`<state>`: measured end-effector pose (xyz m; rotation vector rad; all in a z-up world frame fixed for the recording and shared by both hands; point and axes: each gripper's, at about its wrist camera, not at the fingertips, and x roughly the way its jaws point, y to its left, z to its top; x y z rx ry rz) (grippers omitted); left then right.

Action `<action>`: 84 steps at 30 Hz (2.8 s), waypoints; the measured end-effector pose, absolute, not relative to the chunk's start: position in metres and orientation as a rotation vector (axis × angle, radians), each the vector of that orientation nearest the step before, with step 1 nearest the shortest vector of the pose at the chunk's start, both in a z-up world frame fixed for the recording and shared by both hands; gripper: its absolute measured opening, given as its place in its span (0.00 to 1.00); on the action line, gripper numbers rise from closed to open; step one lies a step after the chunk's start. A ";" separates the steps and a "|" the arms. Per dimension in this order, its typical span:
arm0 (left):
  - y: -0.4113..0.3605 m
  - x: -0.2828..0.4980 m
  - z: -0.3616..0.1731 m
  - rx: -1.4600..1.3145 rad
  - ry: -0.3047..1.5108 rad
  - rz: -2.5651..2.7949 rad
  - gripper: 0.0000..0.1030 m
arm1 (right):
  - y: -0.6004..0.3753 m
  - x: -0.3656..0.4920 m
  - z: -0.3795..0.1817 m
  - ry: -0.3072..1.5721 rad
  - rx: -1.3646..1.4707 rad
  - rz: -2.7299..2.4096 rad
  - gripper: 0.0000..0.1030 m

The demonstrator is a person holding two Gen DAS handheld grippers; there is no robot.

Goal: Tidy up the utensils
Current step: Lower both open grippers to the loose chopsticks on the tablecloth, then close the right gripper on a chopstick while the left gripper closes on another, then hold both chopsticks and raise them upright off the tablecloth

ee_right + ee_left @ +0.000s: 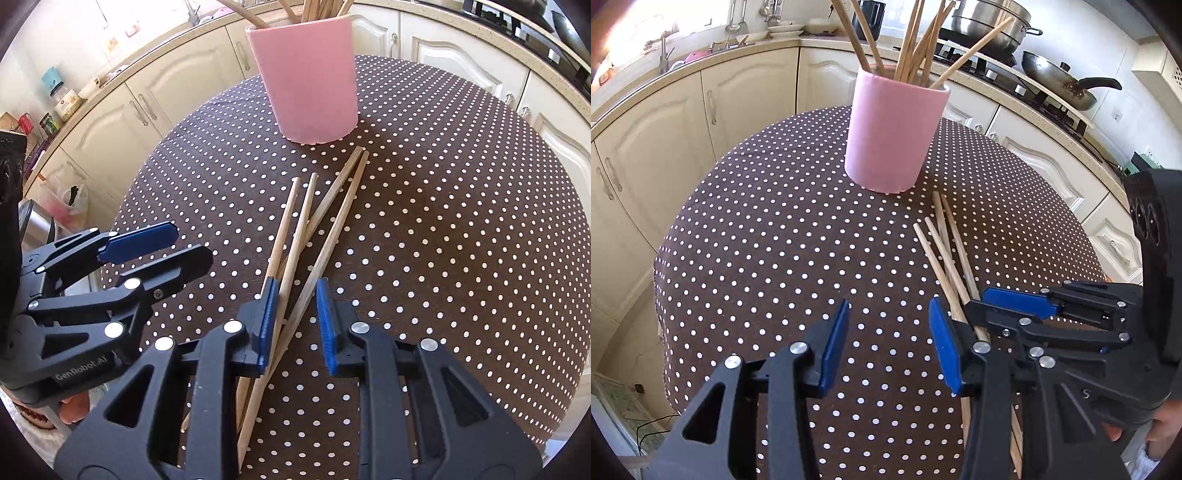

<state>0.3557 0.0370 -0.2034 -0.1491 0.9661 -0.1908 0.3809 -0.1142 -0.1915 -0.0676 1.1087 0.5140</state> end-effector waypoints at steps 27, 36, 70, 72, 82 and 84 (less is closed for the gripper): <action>-0.003 0.390 -0.218 -0.234 1.069 -0.223 0.42 | -0.157 0.386 -0.187 1.088 0.045 0.540 0.07; -0.008 0.396 -0.222 -0.196 1.066 -0.190 0.13 | -0.159 0.385 -0.185 1.085 0.058 0.552 0.07; 0.044 0.379 -0.202 -0.284 1.015 -0.206 0.06 | -0.117 0.374 -0.178 1.065 -0.056 0.553 0.06; 0.045 0.376 -0.195 -0.285 0.992 -0.218 0.06 | -0.122 0.371 -0.172 1.039 -0.037 0.576 0.06; 0.045 0.357 -0.149 -0.257 0.832 -0.271 0.05 | -0.128 0.355 -0.130 0.885 0.017 0.622 0.03; 0.045 0.356 -0.146 -0.263 0.826 -0.276 0.05 | -0.125 0.354 -0.127 0.883 0.011 0.624 0.02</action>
